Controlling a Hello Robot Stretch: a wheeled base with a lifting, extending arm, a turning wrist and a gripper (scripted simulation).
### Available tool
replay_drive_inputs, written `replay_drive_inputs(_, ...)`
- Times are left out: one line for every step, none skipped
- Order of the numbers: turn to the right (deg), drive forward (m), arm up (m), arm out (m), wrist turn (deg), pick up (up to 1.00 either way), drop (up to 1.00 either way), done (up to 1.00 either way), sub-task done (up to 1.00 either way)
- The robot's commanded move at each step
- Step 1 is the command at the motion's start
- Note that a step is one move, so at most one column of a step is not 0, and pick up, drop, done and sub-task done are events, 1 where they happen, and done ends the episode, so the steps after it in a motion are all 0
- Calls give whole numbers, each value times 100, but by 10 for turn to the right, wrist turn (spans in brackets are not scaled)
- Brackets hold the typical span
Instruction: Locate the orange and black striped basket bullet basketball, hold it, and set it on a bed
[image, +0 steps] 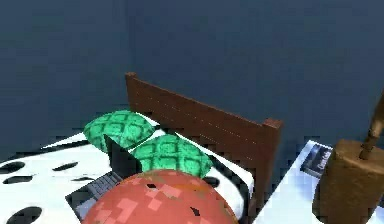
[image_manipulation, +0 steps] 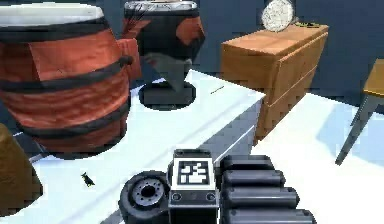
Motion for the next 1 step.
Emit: replay_drive_inputs(450,0,0,0,0,0,0,0,0)
